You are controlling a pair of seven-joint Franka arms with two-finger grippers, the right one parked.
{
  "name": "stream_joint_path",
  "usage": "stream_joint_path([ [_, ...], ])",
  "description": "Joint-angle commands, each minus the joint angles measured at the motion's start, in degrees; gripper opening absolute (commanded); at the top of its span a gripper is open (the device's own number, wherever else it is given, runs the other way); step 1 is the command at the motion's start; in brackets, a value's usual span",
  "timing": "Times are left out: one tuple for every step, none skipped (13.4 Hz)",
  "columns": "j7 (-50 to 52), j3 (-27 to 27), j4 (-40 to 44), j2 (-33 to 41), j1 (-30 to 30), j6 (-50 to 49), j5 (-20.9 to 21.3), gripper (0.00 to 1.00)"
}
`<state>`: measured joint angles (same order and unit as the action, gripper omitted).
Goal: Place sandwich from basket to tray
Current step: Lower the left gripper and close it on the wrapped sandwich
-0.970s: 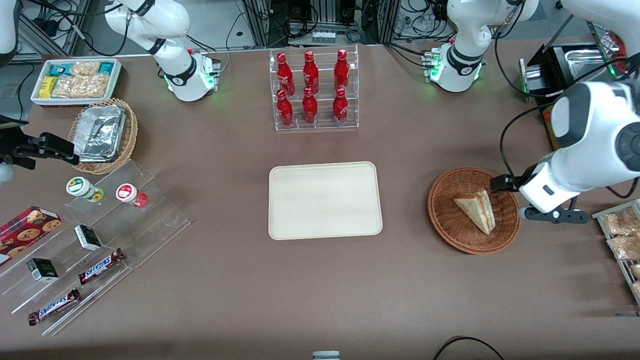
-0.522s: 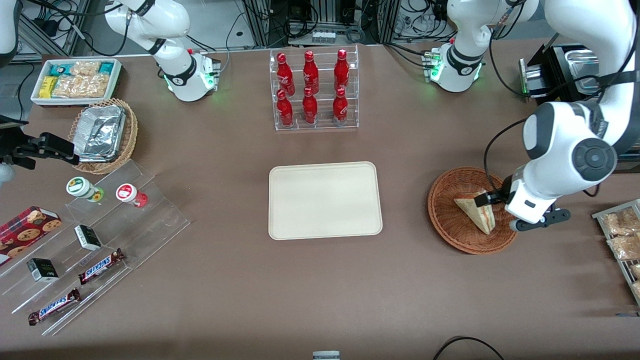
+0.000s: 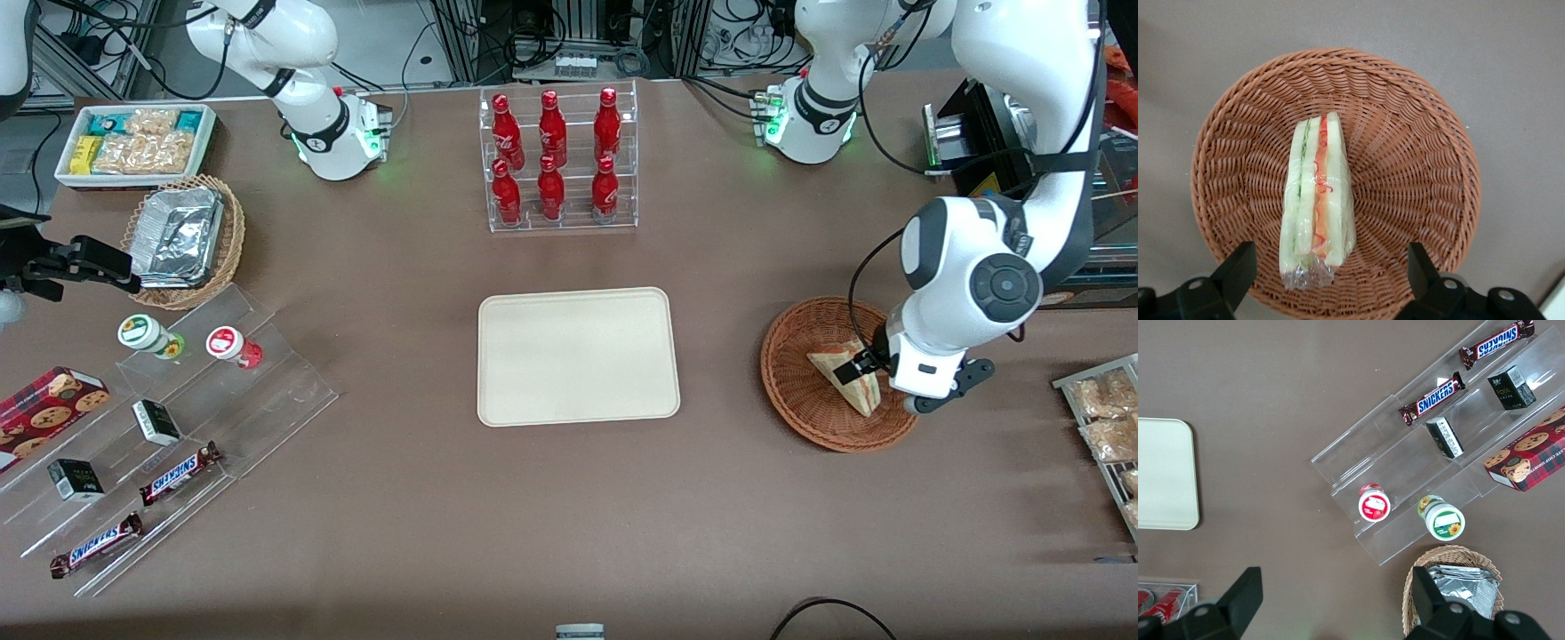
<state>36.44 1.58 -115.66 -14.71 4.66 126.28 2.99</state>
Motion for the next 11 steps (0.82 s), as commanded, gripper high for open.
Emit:
stream_joint_path([
  [1.4,-0.3,-5.4,2.2,-0.1,4.8,1.2,1.00],
  [1.4,-0.3,-6.7,2.3,-0.3,6.4,1.2,1.00],
  [1.4,-0.3,-7.9,2.3,-0.3,7.9,1.2,1.00],
  [1.4,-0.3,-8.7,2.2,-0.3,9.0,1.2,1.00],
  [1.4,-0.3,-9.2,2.1,-0.4,9.8,1.2,1.00],
  [1.4,-0.4,-10.1,1.9,-0.5,11.3,1.2,1.00],
  [1.4,-0.4,-10.8,1.6,-0.7,12.7,1.2,1.00],
  [1.4,-0.4,-11.1,1.1,-0.8,13.3,1.2,1.00],
  [1.4,-0.4,-11.1,0.9,-0.8,13.4,1.2,1.00],
  [1.4,-0.4,-11.1,0.8,-0.8,13.3,1.2,0.87],
  [1.4,-0.4,-11.0,0.8,-0.8,13.3,1.2,0.61],
])
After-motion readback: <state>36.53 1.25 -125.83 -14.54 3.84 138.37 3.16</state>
